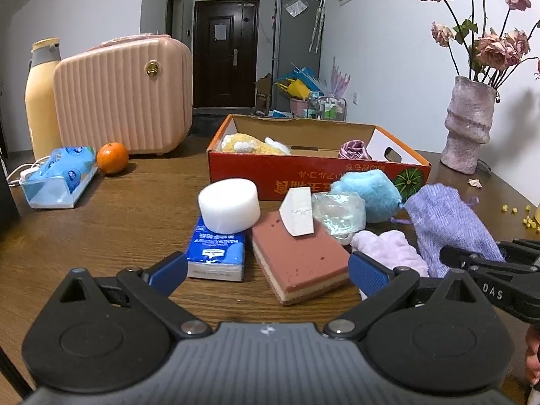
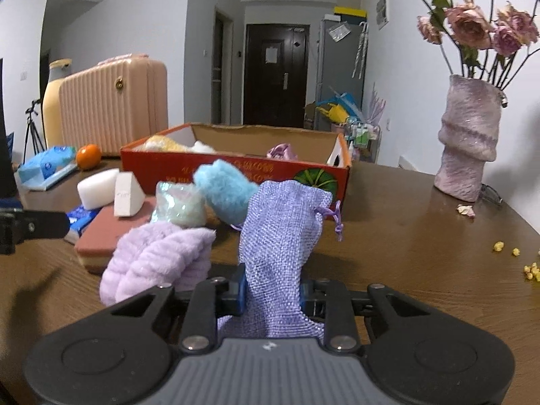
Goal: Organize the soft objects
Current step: 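Grasp the lavender burlap pouch with the right tool and lift it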
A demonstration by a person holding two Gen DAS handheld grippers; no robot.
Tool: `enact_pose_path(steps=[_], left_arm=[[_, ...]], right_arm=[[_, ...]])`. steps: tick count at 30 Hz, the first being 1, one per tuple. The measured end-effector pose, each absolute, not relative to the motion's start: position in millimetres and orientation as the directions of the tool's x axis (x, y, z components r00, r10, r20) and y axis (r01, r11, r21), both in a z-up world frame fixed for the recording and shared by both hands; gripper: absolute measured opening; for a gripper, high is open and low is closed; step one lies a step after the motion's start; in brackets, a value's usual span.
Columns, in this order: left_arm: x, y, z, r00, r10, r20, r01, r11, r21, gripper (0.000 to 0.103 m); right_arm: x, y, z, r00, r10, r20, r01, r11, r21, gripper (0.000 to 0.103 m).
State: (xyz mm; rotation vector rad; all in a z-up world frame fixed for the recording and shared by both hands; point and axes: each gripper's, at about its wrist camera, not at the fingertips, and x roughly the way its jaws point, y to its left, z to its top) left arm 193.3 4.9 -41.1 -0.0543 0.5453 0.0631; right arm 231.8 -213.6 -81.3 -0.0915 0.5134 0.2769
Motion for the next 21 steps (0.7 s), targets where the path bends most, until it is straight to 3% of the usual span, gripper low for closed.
enact_pose_path(steps=[21], left_arm=[[218.1, -66.8, -56.7, 0.818, -0.053, -0.573, 0.072, 0.997, 0.011, 0.103]], right_arm=[[223.1, -237.3, -67.4, 0.87, 0.223, -0.44, -0.253, 0.967, -0.01, 0.026]])
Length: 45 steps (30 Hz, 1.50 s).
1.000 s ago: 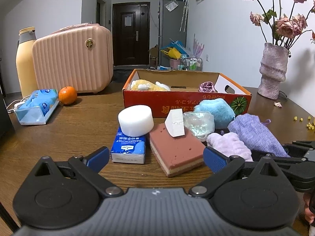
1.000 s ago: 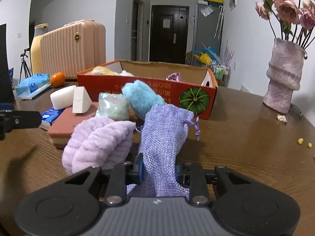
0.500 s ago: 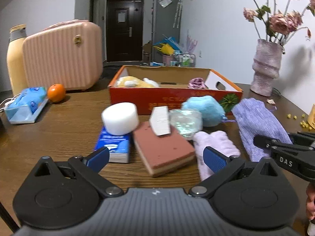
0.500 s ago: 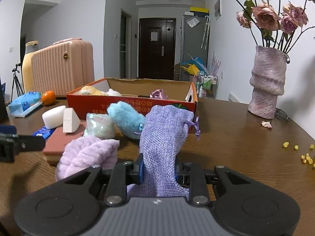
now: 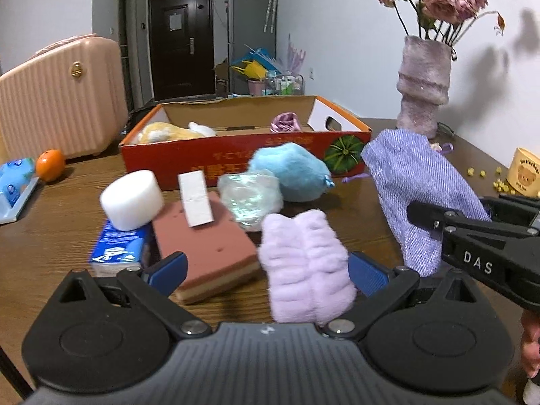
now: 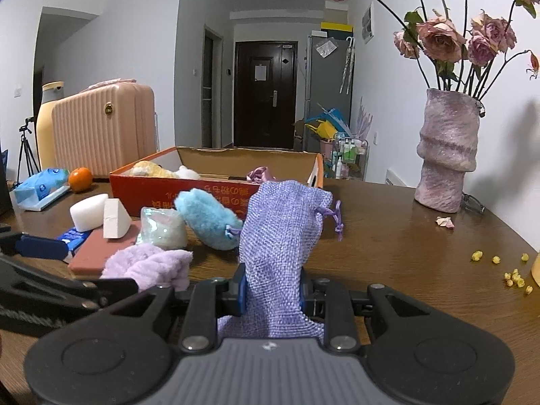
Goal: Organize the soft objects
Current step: 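Grasp the lavender burlap pouch with the right tool and lift it, then close the left tool on the lilac fuzzy headband and lift it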
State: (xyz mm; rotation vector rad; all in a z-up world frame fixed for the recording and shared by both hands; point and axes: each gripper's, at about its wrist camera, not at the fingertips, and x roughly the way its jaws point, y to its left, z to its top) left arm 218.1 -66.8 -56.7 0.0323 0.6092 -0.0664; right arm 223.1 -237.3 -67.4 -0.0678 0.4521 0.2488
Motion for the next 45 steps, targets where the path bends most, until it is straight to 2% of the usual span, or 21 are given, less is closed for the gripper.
enact_pose_path(steps=[21, 23, 25, 29, 31, 45], left_arm=[[251.1, -99.9, -75.1, 0.762, -0.109, -0.638, 0.127, 0.992, -0.017, 0.103], [254.6, -98.4, -78.3, 0.742, -0.127, -0.658, 0.136, 0.99, -0.037, 0.097], [258.1, -97.2, -82.1, 0.718, -0.142, -0.682, 0.144, 0.988, -0.054, 0.084], [256.5, -98.6, -84.2, 0.722, -0.133, -0.679, 0.152, 0.988, -0.031, 0.068], [254.8, -100.0, -83.8, 0.728, -0.134, -0.672, 0.161, 0.987, -0.022, 0.053], [246.9, -101.4, -77.5, 0.763, -0.127, -0.633, 0.172, 0.985, 0.01, 0.049]], right_arm=[[220.5, -254.4, -65.5, 0.884, 0.197, -0.425, -0.219, 0.976, -0.002, 0.026], [220.7, -254.1, -66.2, 0.882, 0.197, -0.428, -0.219, 0.976, -0.002, 0.026], [220.7, -253.5, -66.8, 0.881, 0.197, -0.431, -0.219, 0.976, -0.002, 0.026], [221.1, -253.3, -67.0, 0.879, 0.197, -0.434, -0.22, 0.975, -0.003, 0.026], [220.8, -252.9, -67.0, 0.879, 0.199, -0.433, -0.222, 0.975, -0.002, 0.026], [215.9, -252.5, -65.0, 0.883, 0.219, -0.415, -0.24, 0.971, 0.003, 0.026]])
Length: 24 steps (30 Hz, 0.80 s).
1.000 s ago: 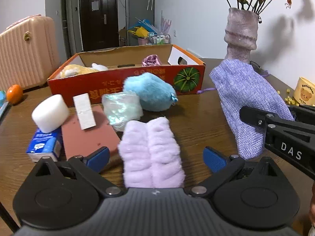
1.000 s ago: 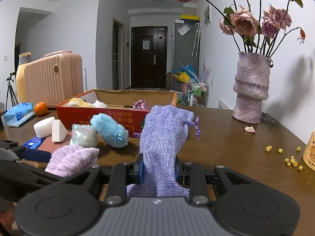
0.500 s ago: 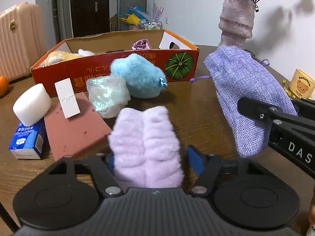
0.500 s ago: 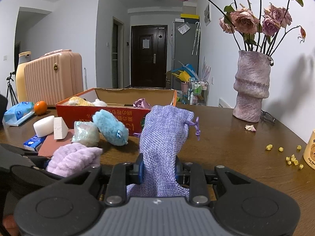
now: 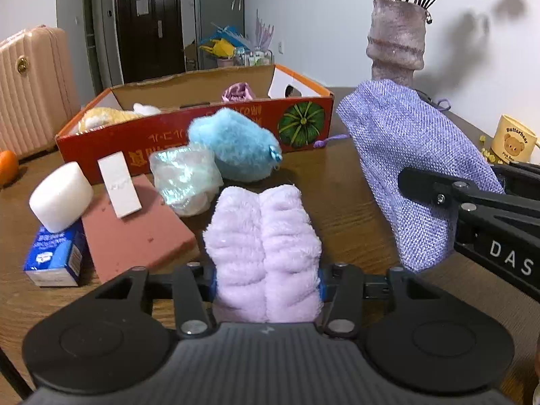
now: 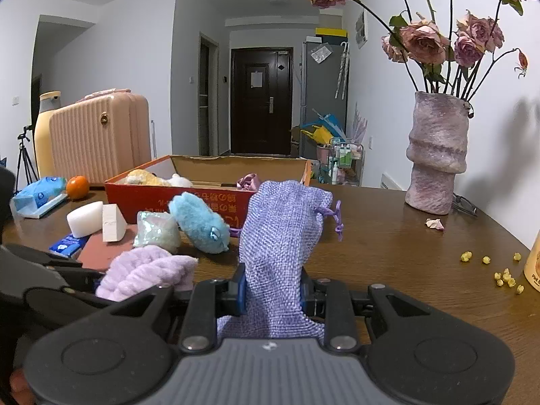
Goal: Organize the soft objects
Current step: 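Close the left tool on the lilac fuzzy headband and lift it, then carry the headband and pouch with both tools over the cardboard box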
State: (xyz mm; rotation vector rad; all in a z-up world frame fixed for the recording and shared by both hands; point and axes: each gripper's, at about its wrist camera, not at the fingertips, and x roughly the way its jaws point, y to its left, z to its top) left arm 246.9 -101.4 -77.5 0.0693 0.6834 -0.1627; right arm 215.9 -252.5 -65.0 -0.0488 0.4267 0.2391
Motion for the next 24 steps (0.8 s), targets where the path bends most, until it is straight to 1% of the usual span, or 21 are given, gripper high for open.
enact_pose_path(steps=[12, 24], left_arm=[[234.7, -89.1, -55.2, 0.837, -0.121, -0.534, 0.147, 0.989, 0.007, 0.048], [224.9, -71.2, -30.5, 0.891, -0.106, -0.441, 0.111, 0.994, -0.013, 0.048]], right_arm=[[211.5, -256.9, -59.7, 0.913, 0.206, -0.352, -0.213, 0.977, 0.019, 0.026], [204.4, -253.6, -50.9, 0.942, 0.187, -0.28, -0.175, 0.982, 0.07, 0.026]])
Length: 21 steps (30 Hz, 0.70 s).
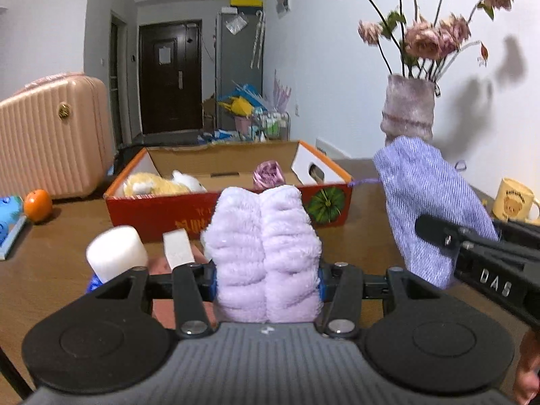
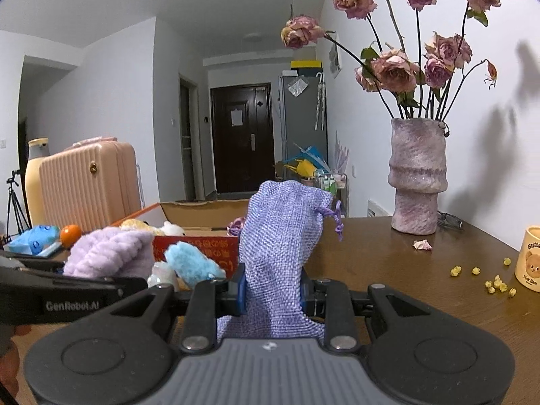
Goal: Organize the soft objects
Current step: 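Carry the headband and pouch with both tools over the cardboard box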
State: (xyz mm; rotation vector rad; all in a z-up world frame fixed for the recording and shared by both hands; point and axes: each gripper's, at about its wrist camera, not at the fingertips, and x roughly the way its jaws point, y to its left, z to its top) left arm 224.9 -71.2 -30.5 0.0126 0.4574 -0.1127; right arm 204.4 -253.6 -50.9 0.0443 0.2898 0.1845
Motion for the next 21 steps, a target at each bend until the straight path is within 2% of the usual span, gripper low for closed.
enact_pose_path(steps=[21], left_arm=[[230.0, -26.5, 15.5, 0.957, -0.024, -0.288, 0.002, 0.997, -0.076, 0.048]], right_arm=[[214.5, -201.7, -35.5, 0.961, 0.204, -0.189, -0.197, 0.979, 0.053, 0.026]])
